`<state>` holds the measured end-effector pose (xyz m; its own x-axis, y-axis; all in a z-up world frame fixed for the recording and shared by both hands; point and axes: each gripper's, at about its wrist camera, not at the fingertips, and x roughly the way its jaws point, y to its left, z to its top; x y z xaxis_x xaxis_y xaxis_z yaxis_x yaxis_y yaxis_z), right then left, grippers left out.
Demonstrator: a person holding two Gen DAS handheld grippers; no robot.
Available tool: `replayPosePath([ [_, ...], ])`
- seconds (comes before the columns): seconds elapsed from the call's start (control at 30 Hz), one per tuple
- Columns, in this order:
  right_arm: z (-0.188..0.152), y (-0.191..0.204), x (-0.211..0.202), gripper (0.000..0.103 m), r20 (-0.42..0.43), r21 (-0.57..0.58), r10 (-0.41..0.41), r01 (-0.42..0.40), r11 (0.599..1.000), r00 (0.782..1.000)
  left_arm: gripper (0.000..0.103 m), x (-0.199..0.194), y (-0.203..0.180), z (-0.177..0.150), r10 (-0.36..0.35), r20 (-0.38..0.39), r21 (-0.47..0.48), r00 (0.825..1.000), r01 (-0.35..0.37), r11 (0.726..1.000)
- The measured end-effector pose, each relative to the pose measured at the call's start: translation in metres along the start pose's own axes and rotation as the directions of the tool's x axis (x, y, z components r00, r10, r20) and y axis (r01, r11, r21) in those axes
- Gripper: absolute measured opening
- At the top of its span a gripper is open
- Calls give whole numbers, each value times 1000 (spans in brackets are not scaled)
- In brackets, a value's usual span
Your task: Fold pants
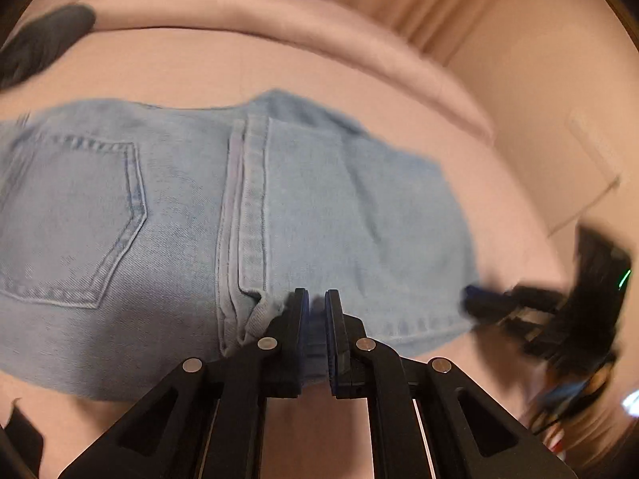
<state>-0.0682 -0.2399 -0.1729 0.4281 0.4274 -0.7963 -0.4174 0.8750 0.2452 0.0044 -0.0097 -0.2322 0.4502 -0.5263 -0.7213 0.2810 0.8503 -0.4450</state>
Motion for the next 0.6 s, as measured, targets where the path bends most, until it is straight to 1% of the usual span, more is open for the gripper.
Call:
replayPosePath([
  [0.07, -7, 4, 3, 15, 64, 5, -28, 28, 1000, 998, 6, -4, 0, -1, 5, 3, -3, 1000, -5, 1000],
  [0.1, -3, 5, 2, 15, 52, 17, -36, 36, 999, 998, 7, -9, -7, -1, 16, 5, 10, 1000, -16, 1000],
  [0.13, 2, 5, -1, 16, 38, 37, -42, 40, 998, 998, 7, -11, -10, -4, 42, 9, 29, 999, -42, 999],
  [0.17, 6, 6, -5, 18, 35, 54, -41, 40, 998, 999, 8, -15, -15, -4, 65, 17, 46, 998, -66, 997],
  [0.2, 11, 7, -10, 23, 43, 62, -36, 33, 998, 998, 11, -21, -15, -4, 92, 30, 63, 995, -94, 994],
  [0.23, 14, 11, -16, 27, 55, 59, -32, 28, 998, 998, 18, -27, -18, -6, 118, 45, 79, 992, -121, 990],
  [0.27, 17, 17, -21, 29, 65, 49, -29, 26, 998, 997, 26, -34, -20, -9, 127, 58, 87, 990, -132, 987],
  [0.3, 16, 19, -25, 31, 72, 42, -28, 26, 999, 997, 33, -39, -11, -6, 143, 69, 88, 987, -149, 985],
  [0.33, 15, 23, -29, 32, 79, 35, -23, 21, 999, 997, 53, -42, -12, -4, 168, 79, 89, 983, -175, 981],
  [0.37, 17, 26, -31, 33, 81, 32, -13, 11, 999, 997, 67, -49, -12, -5, 206, 99, 91, 974, -215, 972],
  [0.4, 21, 31, -32, 34, 83, 31, 0, -2, 1000, 997, 69, -46, -21, 4, 222, 112, 88, 968, -233, 969],
  [0.47, 26, 40, -31, 36, 87, 23, 16, -19, 1000, 996, 70, -59, -16, 5, 252, 145, 78, 957, -265, 961],
  [0.6, 40, 58, -27, 39, 85, 5, 40, -40, 999, 996, 72, -76, -1, 8, 321, 182, 50, 929, -335, 941],
])
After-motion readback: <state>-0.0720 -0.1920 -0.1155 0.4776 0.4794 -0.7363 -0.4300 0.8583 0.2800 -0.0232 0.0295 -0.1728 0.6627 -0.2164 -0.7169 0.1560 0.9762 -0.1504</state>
